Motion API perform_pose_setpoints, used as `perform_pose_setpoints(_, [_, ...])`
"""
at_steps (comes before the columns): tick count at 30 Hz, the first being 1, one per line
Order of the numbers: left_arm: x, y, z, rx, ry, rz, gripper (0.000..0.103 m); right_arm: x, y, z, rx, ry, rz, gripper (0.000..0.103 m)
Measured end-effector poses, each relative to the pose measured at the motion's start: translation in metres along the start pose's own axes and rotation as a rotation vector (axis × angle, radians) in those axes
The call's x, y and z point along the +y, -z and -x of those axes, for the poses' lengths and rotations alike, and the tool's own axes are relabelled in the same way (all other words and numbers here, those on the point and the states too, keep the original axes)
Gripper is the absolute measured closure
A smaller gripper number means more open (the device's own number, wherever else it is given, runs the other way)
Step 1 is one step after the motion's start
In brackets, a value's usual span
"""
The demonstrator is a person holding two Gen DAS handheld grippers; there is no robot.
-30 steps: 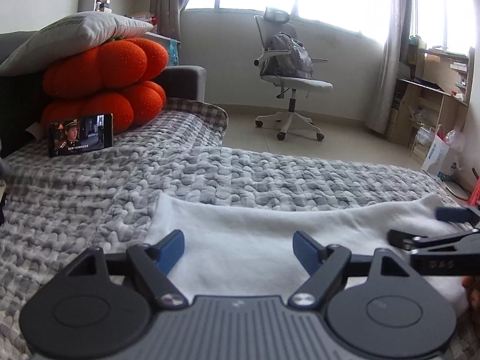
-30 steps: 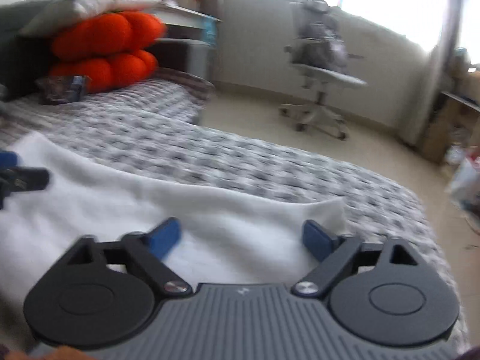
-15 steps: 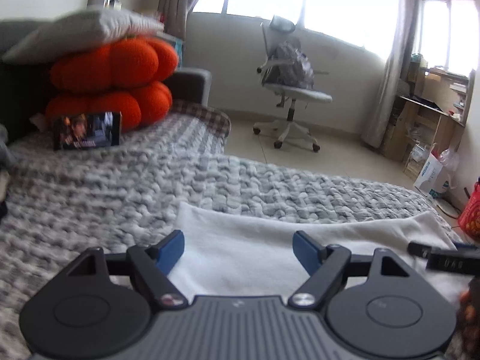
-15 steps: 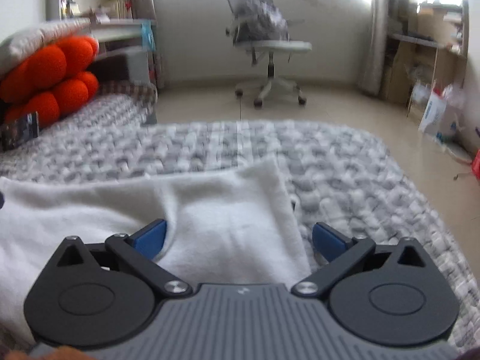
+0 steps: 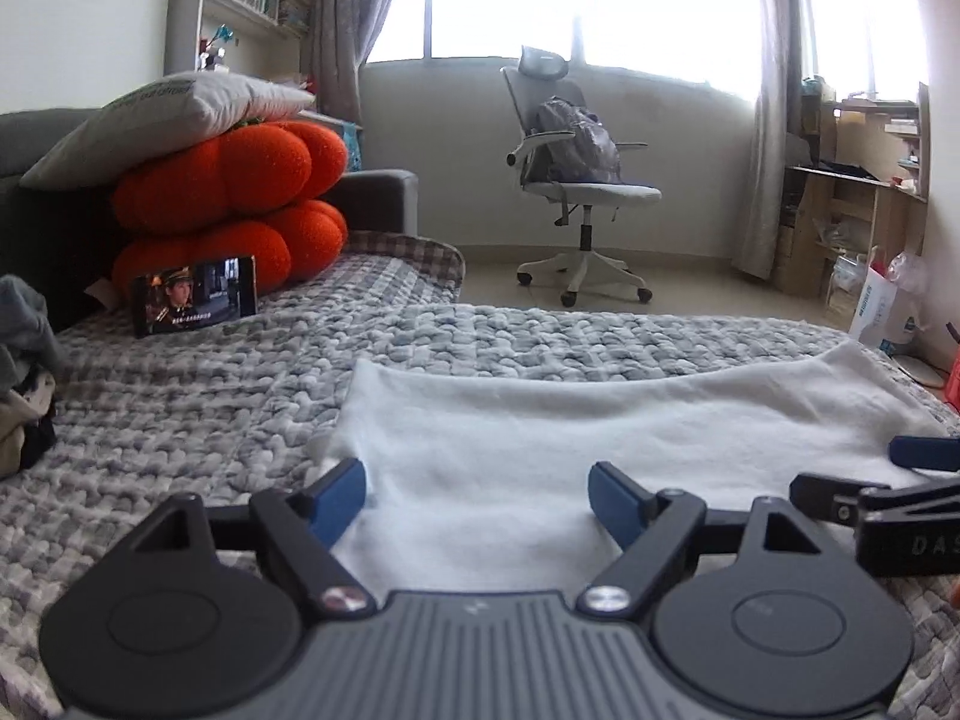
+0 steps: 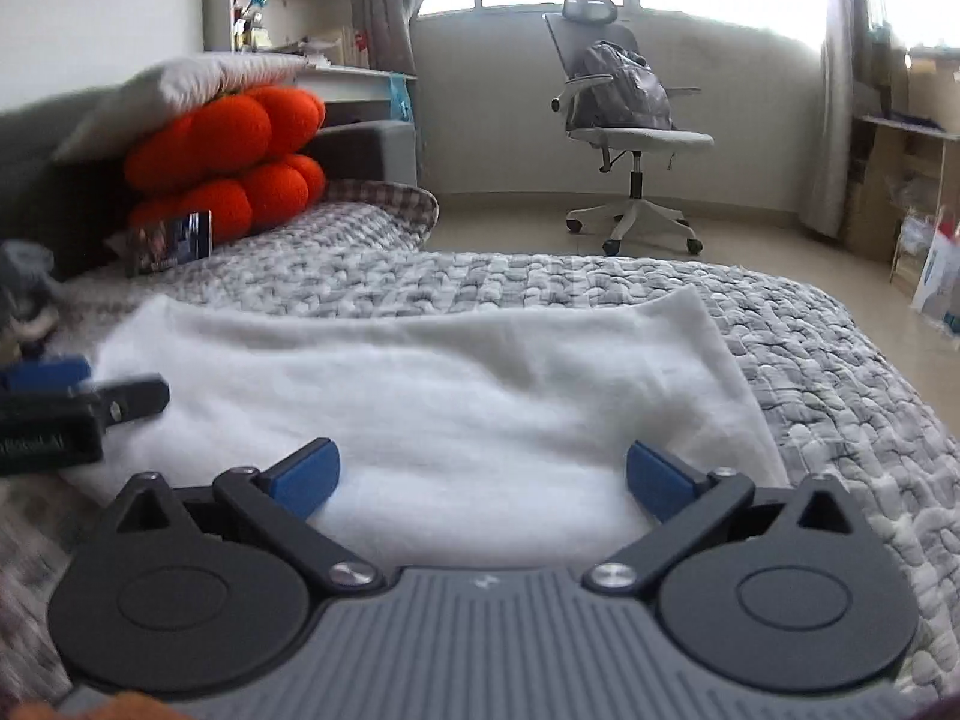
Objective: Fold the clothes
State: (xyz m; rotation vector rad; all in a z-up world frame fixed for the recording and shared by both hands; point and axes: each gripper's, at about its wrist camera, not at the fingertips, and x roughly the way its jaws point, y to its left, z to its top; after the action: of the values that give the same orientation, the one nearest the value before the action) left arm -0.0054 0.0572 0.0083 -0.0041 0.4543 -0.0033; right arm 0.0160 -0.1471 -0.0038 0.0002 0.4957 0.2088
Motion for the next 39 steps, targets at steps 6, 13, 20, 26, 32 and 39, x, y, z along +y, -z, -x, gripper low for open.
perform_pose_setpoints(6, [-0.004,0.002,-0.001,0.012,-0.028,-0.016,0.019,-0.001,0.003,-0.004,0.003,-0.002,-0.012,0.0])
perform_pose_setpoints(13, [-0.009,0.006,-0.002,0.01,-0.077,-0.026,0.019,0.001,0.006,0.001,-0.025,0.013,-0.025,0.0])
perform_pose_setpoints(20, [-0.006,0.008,-0.001,0.005,-0.065,-0.01,0.018,0.006,0.008,0.0,-0.034,0.041,-0.011,0.0])
perform_pose_setpoints(26, [-0.007,0.008,-0.002,-0.001,-0.066,-0.009,0.017,0.01,0.009,-0.001,-0.04,0.073,0.003,0.0])
perform_pose_setpoints(32, [-0.009,0.008,-0.003,-0.004,-0.074,-0.013,0.017,0.018,0.01,-0.001,-0.054,0.135,0.034,0.0])
perform_pose_setpoints(39, [-0.007,0.007,-0.002,-0.008,-0.068,-0.003,0.016,0.016,0.01,-0.001,-0.058,0.144,0.024,0.0])
